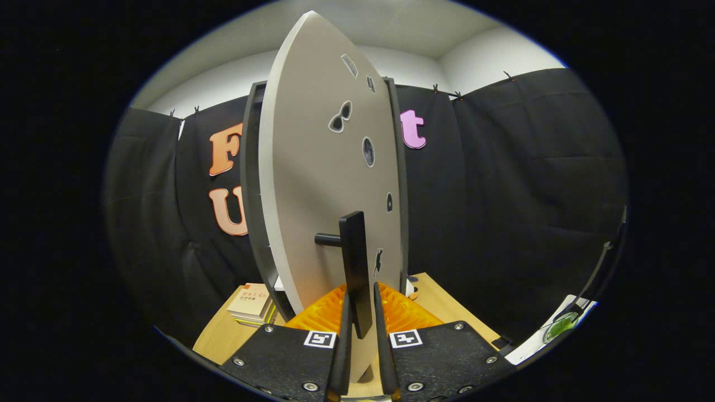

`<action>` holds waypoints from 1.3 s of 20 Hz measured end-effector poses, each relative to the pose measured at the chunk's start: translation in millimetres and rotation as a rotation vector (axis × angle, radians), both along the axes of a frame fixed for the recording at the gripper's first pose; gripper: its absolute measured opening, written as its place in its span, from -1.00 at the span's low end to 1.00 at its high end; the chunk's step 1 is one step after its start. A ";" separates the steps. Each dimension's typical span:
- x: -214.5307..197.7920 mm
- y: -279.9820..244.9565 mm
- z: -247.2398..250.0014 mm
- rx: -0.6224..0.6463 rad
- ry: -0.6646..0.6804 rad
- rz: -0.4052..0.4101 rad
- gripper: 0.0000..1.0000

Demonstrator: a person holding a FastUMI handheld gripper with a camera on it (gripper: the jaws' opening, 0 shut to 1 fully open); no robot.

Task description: Open the shoe cabinet door, grab the shoes and put them into the shoe cabinet, then close the shoe cabinet door.

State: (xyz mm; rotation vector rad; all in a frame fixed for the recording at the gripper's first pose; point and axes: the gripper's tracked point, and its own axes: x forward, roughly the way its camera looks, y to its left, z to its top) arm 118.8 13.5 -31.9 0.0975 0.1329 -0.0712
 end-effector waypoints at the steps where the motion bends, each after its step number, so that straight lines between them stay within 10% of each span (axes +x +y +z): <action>1: -1.3 -5.5 -0.1 0.006 0.002 -0.013 -0.58; 26: -15.6 -142.0 -12.2 -0.051 0.051 -0.266 -0.79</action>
